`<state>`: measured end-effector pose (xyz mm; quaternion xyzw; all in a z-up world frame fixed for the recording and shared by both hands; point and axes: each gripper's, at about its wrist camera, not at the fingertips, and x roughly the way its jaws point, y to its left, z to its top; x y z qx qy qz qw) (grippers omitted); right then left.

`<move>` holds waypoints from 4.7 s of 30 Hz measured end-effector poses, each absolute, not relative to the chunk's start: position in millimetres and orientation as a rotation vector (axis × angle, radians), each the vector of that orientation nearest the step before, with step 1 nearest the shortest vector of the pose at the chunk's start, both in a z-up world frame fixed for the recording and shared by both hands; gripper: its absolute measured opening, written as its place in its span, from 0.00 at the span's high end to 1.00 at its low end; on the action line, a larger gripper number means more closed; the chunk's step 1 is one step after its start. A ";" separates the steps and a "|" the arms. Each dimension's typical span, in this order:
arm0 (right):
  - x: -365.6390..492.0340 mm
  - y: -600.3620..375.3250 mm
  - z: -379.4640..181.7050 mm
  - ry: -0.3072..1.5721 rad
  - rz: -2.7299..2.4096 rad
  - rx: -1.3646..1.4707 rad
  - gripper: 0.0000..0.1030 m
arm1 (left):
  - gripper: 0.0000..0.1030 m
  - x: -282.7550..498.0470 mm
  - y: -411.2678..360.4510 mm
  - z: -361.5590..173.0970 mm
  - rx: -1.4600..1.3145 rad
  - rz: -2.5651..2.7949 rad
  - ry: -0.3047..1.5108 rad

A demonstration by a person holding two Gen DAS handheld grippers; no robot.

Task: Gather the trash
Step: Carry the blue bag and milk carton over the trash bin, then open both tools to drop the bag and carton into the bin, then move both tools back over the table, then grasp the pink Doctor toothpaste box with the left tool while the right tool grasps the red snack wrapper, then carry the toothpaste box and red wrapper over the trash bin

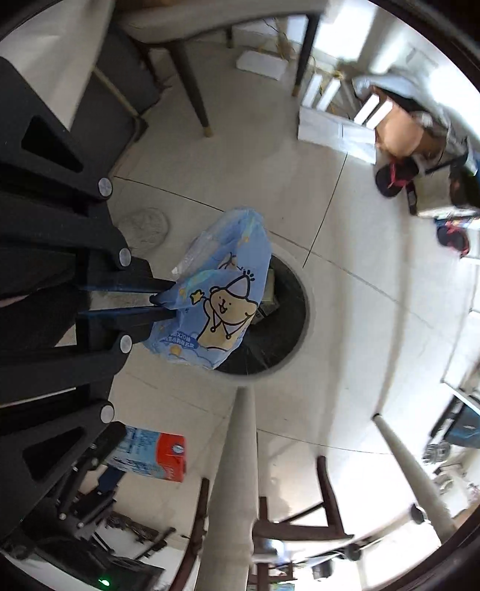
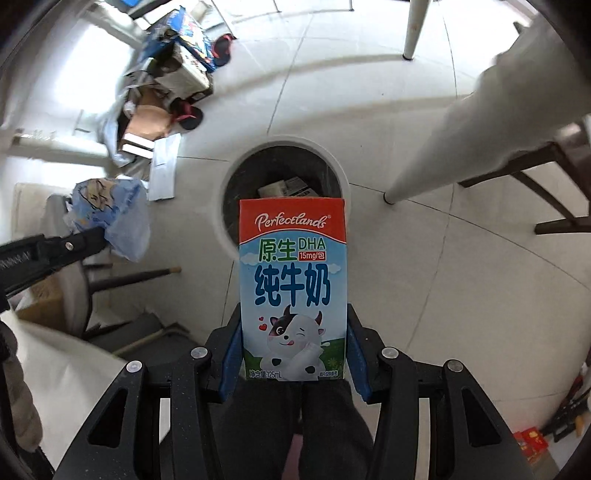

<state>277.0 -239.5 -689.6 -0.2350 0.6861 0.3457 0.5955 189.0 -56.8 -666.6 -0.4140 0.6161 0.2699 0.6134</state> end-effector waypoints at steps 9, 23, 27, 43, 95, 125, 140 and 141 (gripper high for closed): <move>305.1 -204.2 -796.9 1.614 0.767 -0.603 0.51 | 0.95 204.4 -56.7 -730.9 -0.933 0.556 1.494; 305.4 -177.5 -817.2 1.604 0.796 -0.616 0.16 | 0.08 196.8 -50.2 -728.8 -0.871 0.631 1.513; 305.9 -182.0 -809.1 1.596 0.767 -0.626 0.00 | 0.04 185.3 -53.0 -717.0 -0.779 0.721 1.527; 277.7 -220.1 -721.5 1.556 0.729 -0.623 0.00 | 0.04 141.6 -87.7 -625.6 -0.684 0.820 1.504; 628.7 -44.3 -399.4 1.555 0.566 0.056 0.12 | 0.00 373.9 155.4 -340.3 -0.963 0.999 1.257; 647.1 -23.5 -388.1 1.445 0.744 -0.036 0.99 | 0.52 420.8 176.8 -325.4 -0.781 1.000 1.227; 585.2 -86.1 -314.0 1.332 0.880 -0.007 0.99 | 0.56 343.2 118.1 -218.5 -0.688 0.945 0.993; 576.5 -93.7 -310.1 1.325 0.878 -0.005 0.99 | 0.56 335.9 111.5 -213.8 -0.682 0.934 0.982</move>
